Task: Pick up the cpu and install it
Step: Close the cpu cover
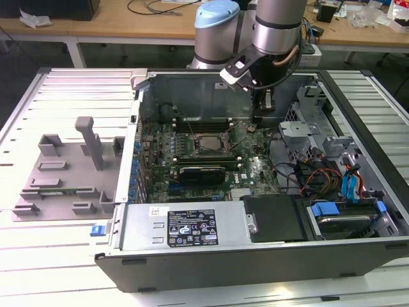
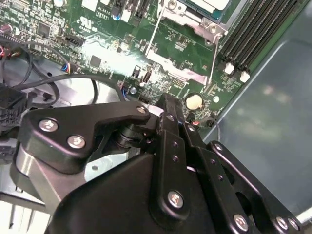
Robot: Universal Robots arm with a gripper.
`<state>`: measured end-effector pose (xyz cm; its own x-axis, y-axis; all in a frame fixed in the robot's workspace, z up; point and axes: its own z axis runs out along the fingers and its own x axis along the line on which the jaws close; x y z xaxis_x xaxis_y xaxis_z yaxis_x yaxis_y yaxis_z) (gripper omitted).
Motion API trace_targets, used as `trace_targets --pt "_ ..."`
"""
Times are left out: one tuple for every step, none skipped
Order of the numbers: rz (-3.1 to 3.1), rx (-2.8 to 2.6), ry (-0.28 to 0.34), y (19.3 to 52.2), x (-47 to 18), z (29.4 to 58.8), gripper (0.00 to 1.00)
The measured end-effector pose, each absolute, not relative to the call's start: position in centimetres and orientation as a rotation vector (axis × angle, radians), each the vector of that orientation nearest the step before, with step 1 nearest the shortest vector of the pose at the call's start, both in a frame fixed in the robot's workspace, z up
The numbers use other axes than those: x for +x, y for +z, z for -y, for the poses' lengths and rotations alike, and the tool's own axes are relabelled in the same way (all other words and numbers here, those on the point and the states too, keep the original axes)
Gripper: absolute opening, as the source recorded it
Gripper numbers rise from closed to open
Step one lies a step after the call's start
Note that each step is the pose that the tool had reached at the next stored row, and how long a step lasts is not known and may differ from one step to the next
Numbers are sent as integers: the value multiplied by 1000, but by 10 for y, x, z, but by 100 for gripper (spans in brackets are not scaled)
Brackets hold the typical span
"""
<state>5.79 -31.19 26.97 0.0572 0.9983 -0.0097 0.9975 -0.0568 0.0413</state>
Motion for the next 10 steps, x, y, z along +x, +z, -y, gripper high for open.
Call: trace_targets --pt "-2133 2258 29 266 58 312 11" --pt "-2134 2260 26 264 58 312 11" --pt "-2135 2260 24 263 58 312 11" --pt "-2137 2262 19 259 58 312 11" --pt "-2139 2265 13 256 58 312 11" --pt "-2141 2267 9 254 58 312 11" --pt "-2141 2267 7 252 58 312 11" --pt "-2142 2267 8 251 58 312 11" --pt "-2142 2267 7 248 58 312 11" --pt "-2142 2267 7 248 58 312 11"
